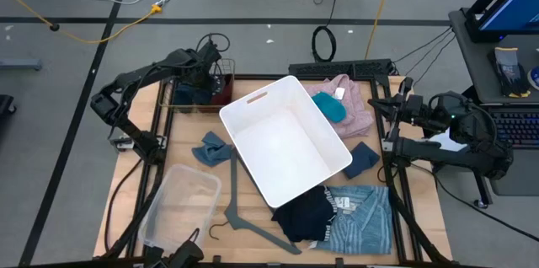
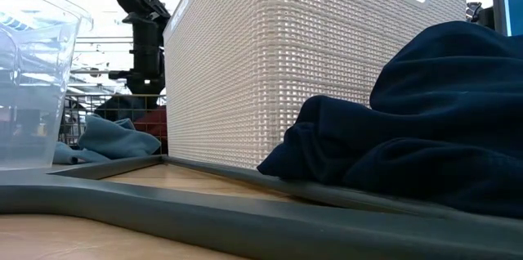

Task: Pick & Place Cloths
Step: Put the blue shorts into the mesh basket, then put the blue boxer shorts into the mesh basket

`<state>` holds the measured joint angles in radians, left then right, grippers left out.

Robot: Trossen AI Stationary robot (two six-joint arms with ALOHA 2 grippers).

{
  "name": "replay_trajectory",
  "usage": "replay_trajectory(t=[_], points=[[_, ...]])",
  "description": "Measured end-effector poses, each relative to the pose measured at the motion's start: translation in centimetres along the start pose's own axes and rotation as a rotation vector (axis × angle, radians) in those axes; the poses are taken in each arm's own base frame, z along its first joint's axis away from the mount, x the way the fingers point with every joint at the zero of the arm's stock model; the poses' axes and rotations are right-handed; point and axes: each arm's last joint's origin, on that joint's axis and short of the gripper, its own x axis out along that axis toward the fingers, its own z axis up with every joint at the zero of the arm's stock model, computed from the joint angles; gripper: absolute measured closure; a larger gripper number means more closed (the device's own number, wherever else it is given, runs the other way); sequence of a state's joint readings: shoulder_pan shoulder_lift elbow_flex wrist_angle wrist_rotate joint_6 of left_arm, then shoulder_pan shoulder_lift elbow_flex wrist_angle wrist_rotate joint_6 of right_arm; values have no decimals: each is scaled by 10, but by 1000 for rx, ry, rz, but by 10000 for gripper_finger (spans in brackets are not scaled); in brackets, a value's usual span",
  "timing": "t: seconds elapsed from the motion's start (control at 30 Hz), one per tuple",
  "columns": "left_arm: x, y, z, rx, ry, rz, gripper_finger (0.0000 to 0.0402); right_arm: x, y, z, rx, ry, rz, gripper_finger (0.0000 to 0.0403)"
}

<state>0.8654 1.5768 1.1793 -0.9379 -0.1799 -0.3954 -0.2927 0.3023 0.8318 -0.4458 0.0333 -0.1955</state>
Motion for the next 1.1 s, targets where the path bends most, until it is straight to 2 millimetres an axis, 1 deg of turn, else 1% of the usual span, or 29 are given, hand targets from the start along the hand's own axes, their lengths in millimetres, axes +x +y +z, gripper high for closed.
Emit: replay_trajectory(t=[0.13, 0.37, 0.47, 0.53, 0.67, 0.83, 0.97, 1.1], points=[[0, -1, 0, -1, 8, -19, 283, 0, 0, 0, 0, 0, 0, 399], [-3, 1, 2, -6, 34, -90, 194, 0, 0, 0, 0, 0, 0, 399], [-11, 3, 5, -1, 60, -121, 164, 0, 0, 0, 0, 0, 0, 399], [-20, 4, 7, 5, 77, -131, 153, 0, 0, 0, 0, 0, 0, 399], [-45, 6, 11, 14, 125, -154, 148, 0, 0, 0, 0, 0, 0, 399], [-84, 2, 15, 71, 134, -204, 159, 0, 0, 0, 1, 0, 3, 399], [-109, -10, 16, 126, 86, -273, 176, 0, 0, 0, 33, 0, 4, 399], [-128, -28, 14, 216, 31, -382, 194, 0, 0, 0, 95, 0, 4, 399]])
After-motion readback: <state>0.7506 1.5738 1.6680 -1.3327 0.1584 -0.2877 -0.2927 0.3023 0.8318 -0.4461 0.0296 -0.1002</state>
